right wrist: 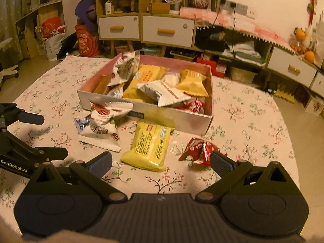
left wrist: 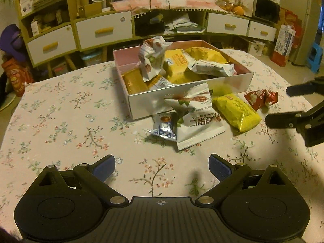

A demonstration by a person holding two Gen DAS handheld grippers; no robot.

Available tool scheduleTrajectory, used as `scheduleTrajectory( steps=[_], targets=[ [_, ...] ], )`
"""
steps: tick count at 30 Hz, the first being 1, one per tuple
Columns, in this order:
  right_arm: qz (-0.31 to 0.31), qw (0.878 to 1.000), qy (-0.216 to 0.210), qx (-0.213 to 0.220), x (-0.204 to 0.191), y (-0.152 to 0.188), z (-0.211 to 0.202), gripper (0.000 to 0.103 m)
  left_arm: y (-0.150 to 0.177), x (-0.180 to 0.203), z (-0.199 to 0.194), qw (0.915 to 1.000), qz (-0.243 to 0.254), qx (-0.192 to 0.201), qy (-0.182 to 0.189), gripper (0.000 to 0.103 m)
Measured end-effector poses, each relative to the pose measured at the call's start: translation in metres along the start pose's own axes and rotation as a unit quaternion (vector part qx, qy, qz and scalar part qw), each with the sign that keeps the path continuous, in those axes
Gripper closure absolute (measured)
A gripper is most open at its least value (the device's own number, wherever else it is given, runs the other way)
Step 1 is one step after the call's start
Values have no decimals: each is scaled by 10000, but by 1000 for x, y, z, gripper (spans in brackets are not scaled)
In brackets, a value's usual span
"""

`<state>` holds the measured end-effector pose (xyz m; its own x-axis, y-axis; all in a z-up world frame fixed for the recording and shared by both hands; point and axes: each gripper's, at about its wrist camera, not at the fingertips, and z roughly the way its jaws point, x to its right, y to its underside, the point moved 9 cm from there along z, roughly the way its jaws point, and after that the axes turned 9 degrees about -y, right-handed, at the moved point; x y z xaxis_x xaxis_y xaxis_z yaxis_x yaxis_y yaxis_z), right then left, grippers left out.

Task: Organize snacks
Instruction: 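Move both open tools back over the remaining loose snacks, then grasp a silver foil pack with the left tool while the right tool grasps a yellow pack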

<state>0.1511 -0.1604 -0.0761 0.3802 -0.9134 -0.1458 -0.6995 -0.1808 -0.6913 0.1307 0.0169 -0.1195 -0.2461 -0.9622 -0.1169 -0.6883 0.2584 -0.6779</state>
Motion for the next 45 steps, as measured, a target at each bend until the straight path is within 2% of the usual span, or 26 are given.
scheduleTrajectory(
  steps=[5,9,13,17,21,22,23,26,28,34,37,45],
  targets=[
    [-192,9997,-142,-101,-2,4,8,0,-9,3,8,9999,49,91,74,5],
    [-392,9990,-123,-161,-6,1,15,1,-17,-6,15,9999,-153,54,46,7],
    [-311,9993,-125,-155,-3,-4,21,3,-24,-20,20,9989,-464,-8,20,14],
    [-98,9998,-107,-122,2,-9,28,7,-26,-29,27,9976,-665,-126,-111,27],
    [92,9996,-186,-216,4,-8,36,31,-27,-26,36,9965,-791,-268,58,39],
    [136,9994,-232,-236,4,-8,38,36,-27,-24,38,9965,-778,-291,75,45],
    [187,9991,-289,-245,3,-8,39,38,-28,-22,40,9964,-778,-315,67,51],
    [257,9986,-365,-301,1,-7,44,43,-30,-20,46,9952,-881,-410,137,62],
    [257,9984,-384,-314,-1,-7,45,43,-30,-17,49,9943,-931,-463,220,64],
    [246,9981,-391,-398,-3,-5,51,43,-30,-10,52,9963,-718,-452,154,71],
    [228,9984,-339,-400,-1,-4,54,52,-30,-7,51,9973,-578,-442,57,74],
    [143,9989,-249,-378,-1,-3,49,57,-25,2,44,9987,-156,-469,-158,76]
  ],
)
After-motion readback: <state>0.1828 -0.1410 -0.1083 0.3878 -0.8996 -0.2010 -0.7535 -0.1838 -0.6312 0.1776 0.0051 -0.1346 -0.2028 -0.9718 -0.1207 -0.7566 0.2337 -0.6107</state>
